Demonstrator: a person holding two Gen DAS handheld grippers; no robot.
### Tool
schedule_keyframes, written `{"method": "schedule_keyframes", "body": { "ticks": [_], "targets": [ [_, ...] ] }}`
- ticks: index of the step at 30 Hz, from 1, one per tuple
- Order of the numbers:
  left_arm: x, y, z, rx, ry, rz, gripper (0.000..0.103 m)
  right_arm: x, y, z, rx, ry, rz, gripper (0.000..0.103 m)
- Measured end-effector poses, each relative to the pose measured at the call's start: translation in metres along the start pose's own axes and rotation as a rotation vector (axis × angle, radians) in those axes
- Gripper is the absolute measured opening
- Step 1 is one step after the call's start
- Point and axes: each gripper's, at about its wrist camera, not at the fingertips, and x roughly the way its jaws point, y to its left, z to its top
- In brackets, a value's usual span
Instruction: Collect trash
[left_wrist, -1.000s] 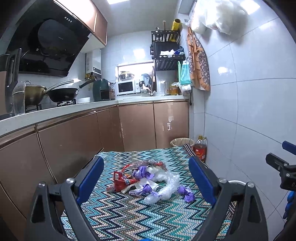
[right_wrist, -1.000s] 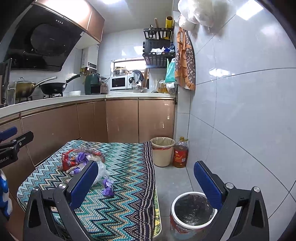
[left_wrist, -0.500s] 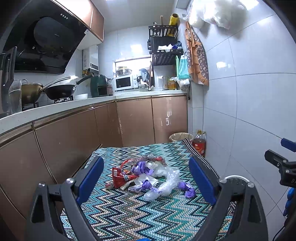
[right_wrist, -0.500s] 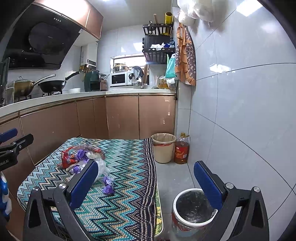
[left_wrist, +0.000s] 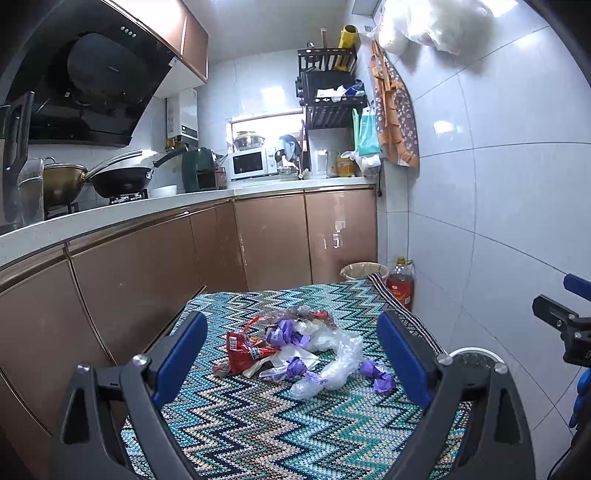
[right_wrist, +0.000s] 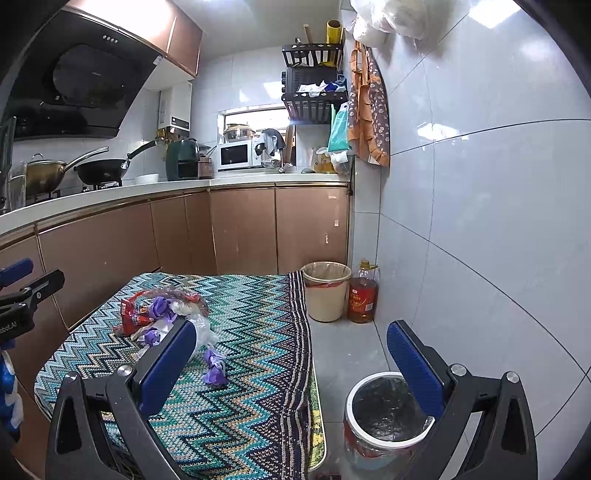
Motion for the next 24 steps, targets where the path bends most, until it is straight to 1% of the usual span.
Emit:
{"method": "schedule_keyframes", "body": {
  "ticks": [7, 17, 24],
  "targets": [
    [-0.0019, 0.0028, 0.0019, -0.005, -0.017, 0.014, 0.093, -0.0002, -0.0027, 0.0002, 0.009, 0.000, 0.005, 0.103],
    [0.0003, 0.0022, 0.0003, 0.003, -0.013, 0.015, 0.093, -0.0014, 0.0024, 0.0067, 0.000, -0.004, 0.036, 0.103],
    [0.0065, 0.0063, -0.0026, 0.002, -0.005, 0.010, 0.093, 0.0049, 0.0048, 0.0085, -0.003, 0.005, 0.043, 0.103]
  ]
}}
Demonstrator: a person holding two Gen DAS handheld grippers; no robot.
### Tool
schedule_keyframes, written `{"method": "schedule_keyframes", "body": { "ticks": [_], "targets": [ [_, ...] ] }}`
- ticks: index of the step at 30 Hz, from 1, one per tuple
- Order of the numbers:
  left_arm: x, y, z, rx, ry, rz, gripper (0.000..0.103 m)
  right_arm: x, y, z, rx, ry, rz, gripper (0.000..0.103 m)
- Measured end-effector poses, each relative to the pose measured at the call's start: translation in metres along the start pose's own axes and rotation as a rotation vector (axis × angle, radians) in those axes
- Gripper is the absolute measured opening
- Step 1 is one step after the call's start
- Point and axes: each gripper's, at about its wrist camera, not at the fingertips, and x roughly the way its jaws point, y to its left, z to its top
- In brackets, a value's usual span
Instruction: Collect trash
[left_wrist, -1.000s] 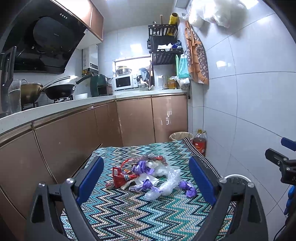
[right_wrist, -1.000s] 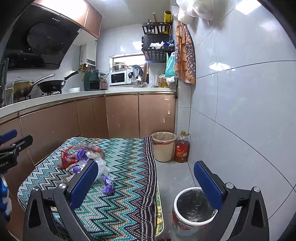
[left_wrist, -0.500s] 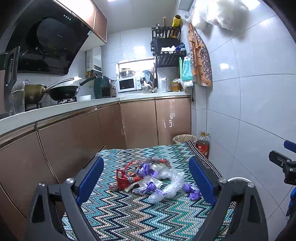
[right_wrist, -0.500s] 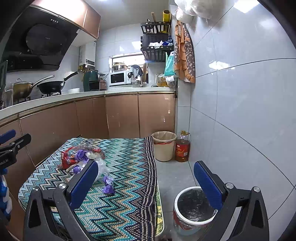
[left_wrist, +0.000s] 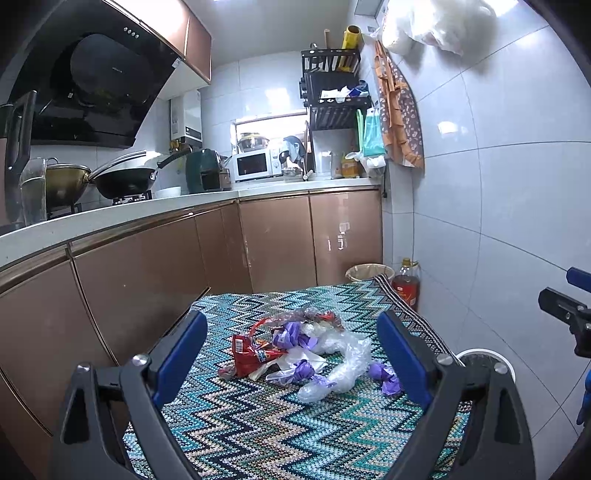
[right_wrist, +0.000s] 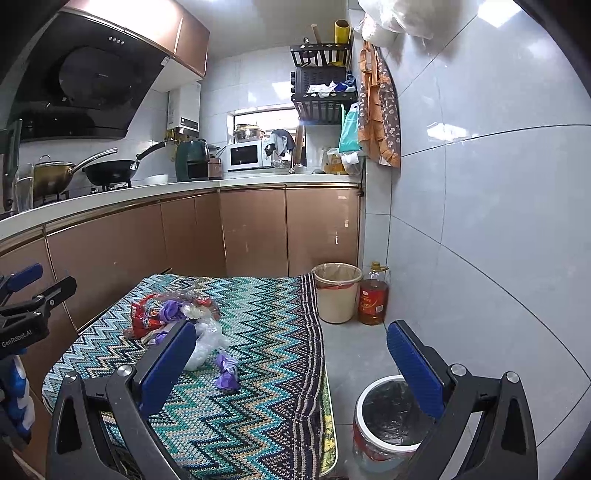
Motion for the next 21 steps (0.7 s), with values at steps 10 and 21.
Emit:
{"method": "schedule_keyframes", "body": {
  "ticks": [10, 21],
  "targets": [
    [0.019, 0.012, -0.004, -0.033, 0.037, -0.025, 0.093, 0.024, 0.005, -0.002, -0.006, 0.060, 0.023, 0.103],
    [0.075, 0.063, -0.045, -0.098, 0.266, -0.117, 0.093, 0.086, 0.029, -0.012, -0.033, 0.229, 0.171, 0.096]
  ]
}}
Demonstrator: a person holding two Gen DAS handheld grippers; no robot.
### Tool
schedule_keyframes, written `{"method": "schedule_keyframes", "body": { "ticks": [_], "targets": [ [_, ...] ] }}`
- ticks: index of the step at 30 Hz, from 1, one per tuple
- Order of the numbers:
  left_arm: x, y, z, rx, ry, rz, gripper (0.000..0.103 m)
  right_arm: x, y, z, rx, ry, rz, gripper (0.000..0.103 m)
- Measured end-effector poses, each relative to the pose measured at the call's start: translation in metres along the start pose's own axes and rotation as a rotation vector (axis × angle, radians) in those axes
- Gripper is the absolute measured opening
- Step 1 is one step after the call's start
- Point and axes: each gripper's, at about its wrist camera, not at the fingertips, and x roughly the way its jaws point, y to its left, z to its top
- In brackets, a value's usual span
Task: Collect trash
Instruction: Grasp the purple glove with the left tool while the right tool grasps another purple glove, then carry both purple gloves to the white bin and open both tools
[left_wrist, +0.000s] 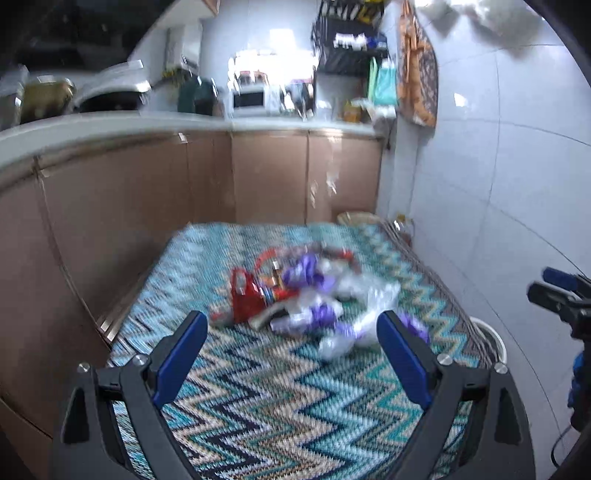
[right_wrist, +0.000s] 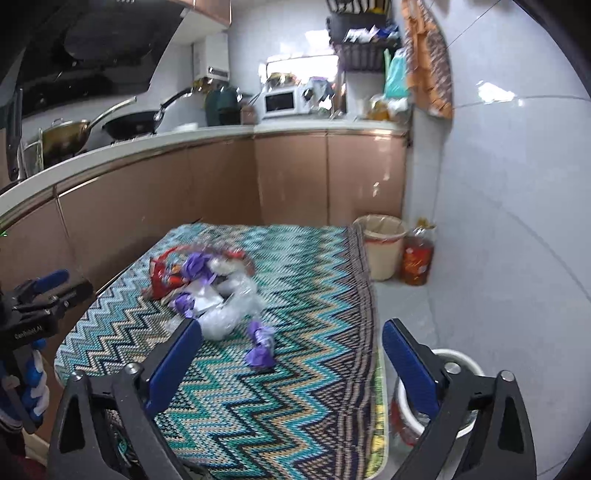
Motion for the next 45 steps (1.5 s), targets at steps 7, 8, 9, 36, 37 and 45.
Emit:
{"method": "schedule_keyframes", "body": {
  "ticks": [7, 8, 9, 36, 37, 45],
  "targets": [
    [0.046, 0.009, -0.007, -0.054, 0.137, -0.116, 0.091, 0.051, 0.013, 0.001, -0.015, 0.121, 0.098, 0.068],
    [0.054, 0.009, -0.005, -0.061, 0.154, -0.125, 0.091, 0.059, 0.014, 0.001, -0.017, 0.141, 0.115, 0.064],
    [0.061, 0.008, -0.003, -0.067, 0.166, -0.133, 0.091, 0.066, 0.015, 0.000, -0.017, 0.158, 0.127, 0.063],
    [0.194, 0.005, -0.005, -0.190, 0.403, -0.183, 0.040, 0.183, 0.005, -0.024, 0.027, 0.435, 0.235, 0.036],
    [0.194, 0.005, -0.005, -0.187, 0.402, -0.183, 0.040, 0.185, 0.004, -0.025, 0.029, 0.439, 0.240, 0.032],
    [0.171, -0.001, -0.003, -0.183, 0.368, -0.179, 0.023, 0.170, 0.009, -0.019, 0.012, 0.403, 0.269, 0.025]
  ]
}}
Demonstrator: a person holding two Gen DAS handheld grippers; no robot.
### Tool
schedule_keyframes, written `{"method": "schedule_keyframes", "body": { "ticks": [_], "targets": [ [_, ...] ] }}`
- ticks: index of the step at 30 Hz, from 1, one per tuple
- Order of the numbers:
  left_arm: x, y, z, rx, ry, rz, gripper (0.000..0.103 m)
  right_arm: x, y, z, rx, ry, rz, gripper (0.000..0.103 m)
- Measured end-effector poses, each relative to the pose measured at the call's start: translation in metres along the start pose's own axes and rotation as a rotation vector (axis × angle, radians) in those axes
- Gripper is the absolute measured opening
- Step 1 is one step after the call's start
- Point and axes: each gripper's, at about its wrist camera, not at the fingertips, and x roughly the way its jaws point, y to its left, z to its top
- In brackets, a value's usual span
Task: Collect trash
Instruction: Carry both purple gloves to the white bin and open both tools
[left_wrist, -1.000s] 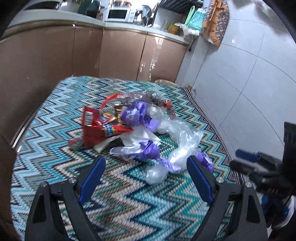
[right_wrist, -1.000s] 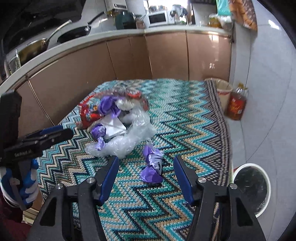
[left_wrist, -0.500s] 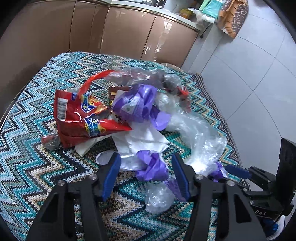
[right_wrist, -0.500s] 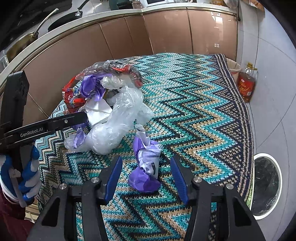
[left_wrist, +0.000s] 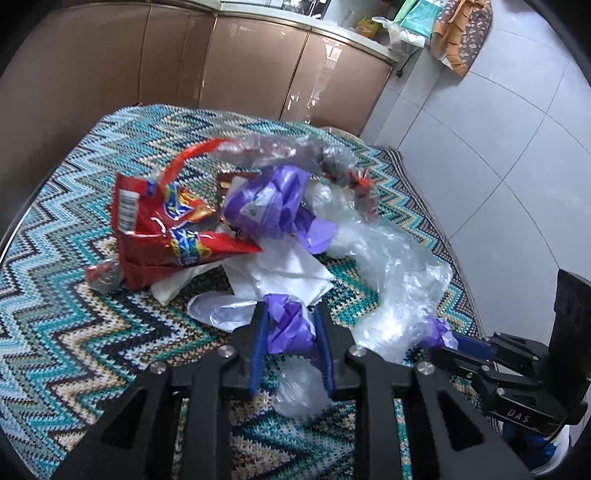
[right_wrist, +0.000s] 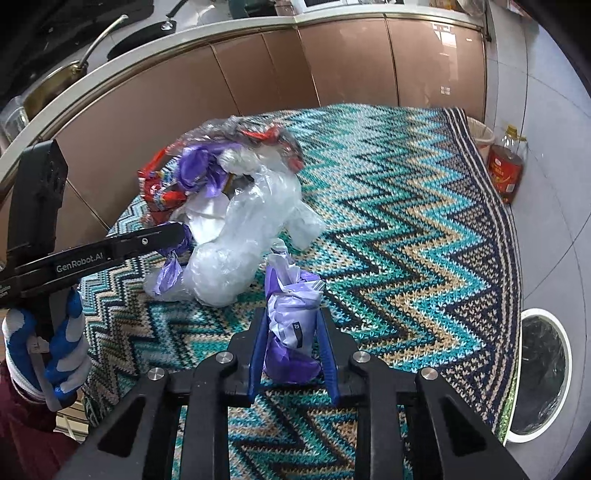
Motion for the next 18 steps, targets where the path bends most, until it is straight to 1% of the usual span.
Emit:
{"method": "schedule_keyframes", "body": {
  "ticks": [6, 11, 13, 16, 18],
  "targets": [
    [-0.037, -0.009, -0.007, 0.013, -0.059, 0.031, 0.023, -0.026, 0.004, -0.010, -0.007, -0.052, 0.008, 0.025],
    [-0.070, -0.018, -0.005, 0.029, -0.124, 0.073, 0.023, -0.054, 0.004, -0.022, 0.002, -0.111, 0.023, 0.025],
    [-0.079, -0.025, -0.003, 0.043, -0.140, 0.078, 0.023, -0.065, 0.002, -0.027, 0.006, -0.137, 0.028, 0.025],
    [-0.089, -0.047, -0.001, 0.086, -0.156, 0.061, 0.023, -0.081, -0.007, -0.036, 0.029, -0.176, 0.029, 0.025],
    [-0.088, -0.072, 0.003, 0.126, -0.148, 0.023, 0.023, -0.093, -0.023, -0.044, 0.058, -0.205, 0.017, 0.025]
  ]
}}
